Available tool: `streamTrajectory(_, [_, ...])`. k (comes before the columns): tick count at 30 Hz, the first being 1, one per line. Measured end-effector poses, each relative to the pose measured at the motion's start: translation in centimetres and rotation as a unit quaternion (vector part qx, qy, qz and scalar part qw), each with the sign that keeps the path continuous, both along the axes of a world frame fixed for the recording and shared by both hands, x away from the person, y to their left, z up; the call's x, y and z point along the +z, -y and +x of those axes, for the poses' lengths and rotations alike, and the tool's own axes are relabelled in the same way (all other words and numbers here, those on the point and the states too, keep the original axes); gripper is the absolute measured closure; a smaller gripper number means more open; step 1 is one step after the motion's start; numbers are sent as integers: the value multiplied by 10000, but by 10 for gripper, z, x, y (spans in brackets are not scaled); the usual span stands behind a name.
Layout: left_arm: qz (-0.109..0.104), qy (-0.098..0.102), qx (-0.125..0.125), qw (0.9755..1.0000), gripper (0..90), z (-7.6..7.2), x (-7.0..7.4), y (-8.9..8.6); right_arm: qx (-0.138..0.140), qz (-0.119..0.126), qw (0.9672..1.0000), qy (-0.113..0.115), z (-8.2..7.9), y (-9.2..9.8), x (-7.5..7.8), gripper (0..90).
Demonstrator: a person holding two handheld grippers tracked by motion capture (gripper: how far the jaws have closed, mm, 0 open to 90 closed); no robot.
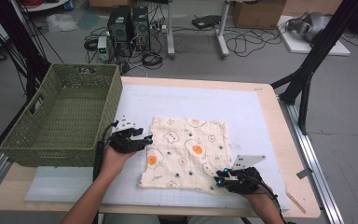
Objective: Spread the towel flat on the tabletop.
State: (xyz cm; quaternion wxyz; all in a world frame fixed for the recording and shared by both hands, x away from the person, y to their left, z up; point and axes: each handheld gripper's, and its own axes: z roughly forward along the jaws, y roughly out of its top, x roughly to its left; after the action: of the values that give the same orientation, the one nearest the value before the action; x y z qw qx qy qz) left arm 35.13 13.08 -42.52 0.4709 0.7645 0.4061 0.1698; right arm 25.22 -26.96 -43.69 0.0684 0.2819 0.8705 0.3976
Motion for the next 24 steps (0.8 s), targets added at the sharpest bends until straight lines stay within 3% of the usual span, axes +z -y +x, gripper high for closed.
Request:
streamTrajectory(8, [20, -92, 366, 9993, 482, 46, -3, 13, -429, 188, 9984, 331, 8, 6, 7, 591])
streamTrajectory(11, [91, -77, 514, 9986, 489, 61, -6, 19, -532, 229, 9976, 376, 9, 8, 8, 566])
streamTrajectory(14, [284, -230, 492, 9981, 501, 75, -11, 26, -603, 273, 9969, 414, 9, 10, 9, 544])
streamTrajectory(17, [341, -266, 540, 9976, 503, 82, -16, 29, -642, 308, 9963, 473, 9, 12, 11, 530])
streamTrajectory(20, [602, -343, 490, 9964, 510, 85, -24, 33, -695, 346, 9957, 509, 10, 15, 12, 516])
streamTrajectory(22, [828, -238, 424, 9954, 515, 84, -25, 37, -708, 365, 9956, 496, 10, 16, 12, 513])
streamTrajectory(24, [866, -152, 269, 9958, 589, 82, -26, 39, -724, 368, 9955, 493, 10, 17, 11, 502])
